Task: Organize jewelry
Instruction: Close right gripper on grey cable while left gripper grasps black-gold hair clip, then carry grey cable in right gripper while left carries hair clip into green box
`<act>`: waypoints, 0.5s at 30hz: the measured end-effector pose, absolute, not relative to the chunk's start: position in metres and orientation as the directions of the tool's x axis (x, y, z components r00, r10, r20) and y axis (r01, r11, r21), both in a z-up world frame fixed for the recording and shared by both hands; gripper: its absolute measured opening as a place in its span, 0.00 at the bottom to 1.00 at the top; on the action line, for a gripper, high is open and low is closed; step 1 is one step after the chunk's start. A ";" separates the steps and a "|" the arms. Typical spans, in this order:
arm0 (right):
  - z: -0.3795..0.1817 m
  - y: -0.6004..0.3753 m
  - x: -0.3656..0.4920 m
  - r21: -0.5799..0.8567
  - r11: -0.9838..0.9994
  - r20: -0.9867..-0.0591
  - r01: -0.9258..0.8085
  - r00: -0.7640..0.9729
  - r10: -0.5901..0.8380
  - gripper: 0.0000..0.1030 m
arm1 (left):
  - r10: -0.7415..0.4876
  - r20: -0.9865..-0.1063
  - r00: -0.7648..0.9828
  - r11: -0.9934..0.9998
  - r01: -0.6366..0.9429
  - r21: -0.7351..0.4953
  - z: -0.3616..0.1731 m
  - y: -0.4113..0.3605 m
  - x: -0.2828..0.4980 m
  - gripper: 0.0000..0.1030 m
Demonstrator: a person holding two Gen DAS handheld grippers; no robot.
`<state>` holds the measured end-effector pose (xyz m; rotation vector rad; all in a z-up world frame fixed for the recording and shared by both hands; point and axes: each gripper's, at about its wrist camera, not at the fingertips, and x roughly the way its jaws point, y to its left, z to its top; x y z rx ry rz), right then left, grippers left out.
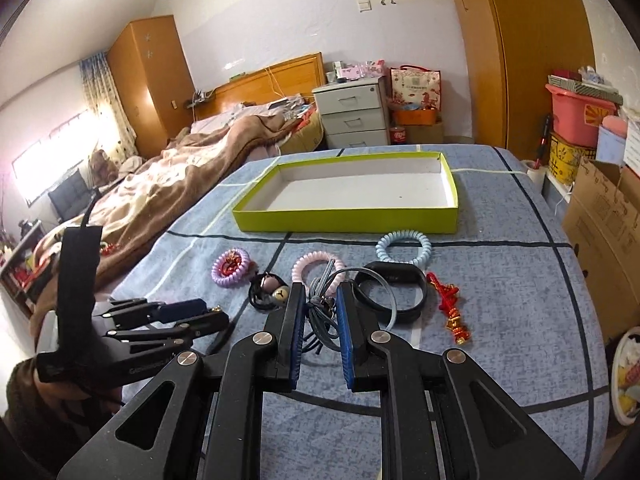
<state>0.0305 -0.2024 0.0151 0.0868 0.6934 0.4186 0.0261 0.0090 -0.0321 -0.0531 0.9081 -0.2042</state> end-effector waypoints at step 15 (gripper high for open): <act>0.024 -0.230 0.036 0.490 0.773 -0.451 -0.403 0.642 0.620 0.16 | -0.276 -0.755 0.595 0.961 0.172 -0.216 -0.030 0.013 0.025 0.15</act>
